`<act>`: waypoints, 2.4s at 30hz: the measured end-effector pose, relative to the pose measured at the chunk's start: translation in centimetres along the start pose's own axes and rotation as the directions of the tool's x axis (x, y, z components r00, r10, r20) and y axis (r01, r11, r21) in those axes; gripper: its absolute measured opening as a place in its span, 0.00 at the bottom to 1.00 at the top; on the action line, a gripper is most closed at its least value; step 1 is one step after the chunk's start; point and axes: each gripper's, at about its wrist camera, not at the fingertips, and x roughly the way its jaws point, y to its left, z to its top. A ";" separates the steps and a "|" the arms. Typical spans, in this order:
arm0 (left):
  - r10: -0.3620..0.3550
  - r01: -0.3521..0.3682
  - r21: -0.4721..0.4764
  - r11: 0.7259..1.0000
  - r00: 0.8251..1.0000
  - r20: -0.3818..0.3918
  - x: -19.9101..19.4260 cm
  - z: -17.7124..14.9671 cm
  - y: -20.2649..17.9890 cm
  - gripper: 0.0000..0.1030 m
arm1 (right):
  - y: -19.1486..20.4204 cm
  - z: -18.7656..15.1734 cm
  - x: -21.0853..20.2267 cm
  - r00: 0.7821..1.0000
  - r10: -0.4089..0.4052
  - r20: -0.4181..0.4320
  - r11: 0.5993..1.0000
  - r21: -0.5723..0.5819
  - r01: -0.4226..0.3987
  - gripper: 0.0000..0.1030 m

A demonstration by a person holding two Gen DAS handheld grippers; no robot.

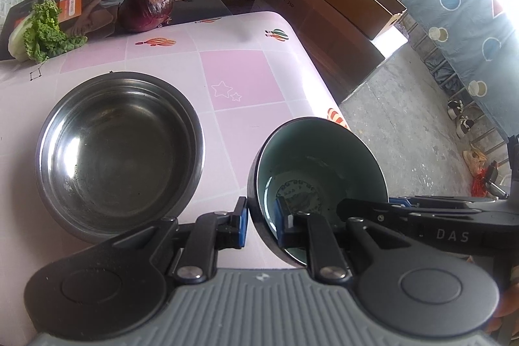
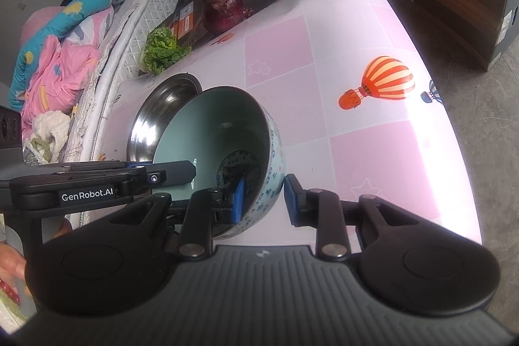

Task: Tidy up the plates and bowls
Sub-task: 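Lower the green bowl into the steel bowl and open both tools, then move both tools to the rim of an empty steel bowl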

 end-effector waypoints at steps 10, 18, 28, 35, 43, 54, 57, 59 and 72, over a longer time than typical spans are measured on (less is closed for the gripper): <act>0.024 -0.019 -0.066 0.998 0.997 0.069 -4.3 0.3 4.3 0.18 | 4.8 1.5 1.0 0.999 0.053 0.000 0.998 -0.041 -0.053 0.24; 0.088 -0.071 -0.150 0.986 0.990 0.113 -6.2 1.8 10.0 0.19 | 10.0 4.3 5.6 0.993 0.112 -0.032 0.990 -0.078 -0.114 0.24; 0.082 -0.065 -0.207 0.976 0.994 0.072 -2.6 2.7 15.1 0.16 | 10.9 6.7 12.6 0.993 0.100 -0.062 0.991 -0.088 -0.105 0.23; 0.103 -0.082 -0.186 0.979 0.989 0.107 -3.6 2.9 14.5 0.25 | 12.0 7.4 12.2 0.997 0.077 0.020 0.986 -0.151 -0.073 0.25; 0.162 -0.121 -0.182 0.976 0.960 0.227 -11.0 0.5 14.2 0.71 | 10.4 5.1 5.3 0.981 0.135 0.141 0.989 -0.086 -0.123 0.40; 0.259 -0.246 -0.082 0.966 0.892 0.371 -21.0 -13.8 13.0 0.96 | 11.2 -11.9 -5.2 0.935 0.155 0.320 0.987 -0.087 -0.134 0.46; 0.277 -0.243 -0.137 0.960 0.883 0.378 -22.4 -18.8 13.9 0.96 | 11.9 -17.0 -5.3 0.933 0.156 0.326 0.988 -0.049 -0.148 0.46; 0.283 -0.235 -0.170 0.957 0.882 0.377 -22.9 -21.5 14.6 0.96 | 12.5 -19.4 -5.3 0.931 0.168 0.325 0.986 -0.040 -0.164 0.46; 0.375 -0.274 -0.316 0.908 0.867 0.327 -21.9 -33.2 18.2 0.97 | 17.1 -30.2 -0.3 0.967 0.190 0.170 0.982 -0.052 -0.184 0.46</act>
